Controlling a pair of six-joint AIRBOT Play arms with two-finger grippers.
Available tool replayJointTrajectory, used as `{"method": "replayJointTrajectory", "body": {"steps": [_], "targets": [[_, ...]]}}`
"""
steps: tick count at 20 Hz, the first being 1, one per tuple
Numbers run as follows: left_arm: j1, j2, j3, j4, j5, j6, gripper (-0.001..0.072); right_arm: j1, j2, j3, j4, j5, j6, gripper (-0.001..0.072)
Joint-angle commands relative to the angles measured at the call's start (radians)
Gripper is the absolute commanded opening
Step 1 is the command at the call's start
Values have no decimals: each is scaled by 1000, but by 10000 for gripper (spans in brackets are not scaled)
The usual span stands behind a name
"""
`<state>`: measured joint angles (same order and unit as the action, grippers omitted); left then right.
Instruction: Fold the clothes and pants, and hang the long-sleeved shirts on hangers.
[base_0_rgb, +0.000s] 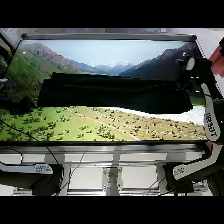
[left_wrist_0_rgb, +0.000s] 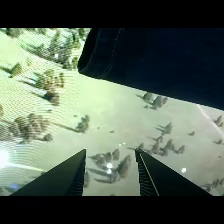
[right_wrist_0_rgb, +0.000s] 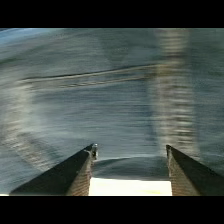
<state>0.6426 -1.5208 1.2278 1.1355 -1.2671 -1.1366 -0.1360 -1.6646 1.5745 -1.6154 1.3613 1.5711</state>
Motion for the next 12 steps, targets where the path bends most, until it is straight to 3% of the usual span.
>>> {"method": "replayJointTrajectory", "body": {"steps": [1, 6, 12], "targets": [[0, 39, -4, 0, 3, 0, 384, -92, -9, -3, -42, -11, 3, 549], [0, 102, -4, -33, 6, 0, 383, -196, -32, -5, -46, -72, -2, 549], [-1, 138, -4, -213, 6, 0, 384, -206, -130, -9, -49, -146, -15, 547]]}}
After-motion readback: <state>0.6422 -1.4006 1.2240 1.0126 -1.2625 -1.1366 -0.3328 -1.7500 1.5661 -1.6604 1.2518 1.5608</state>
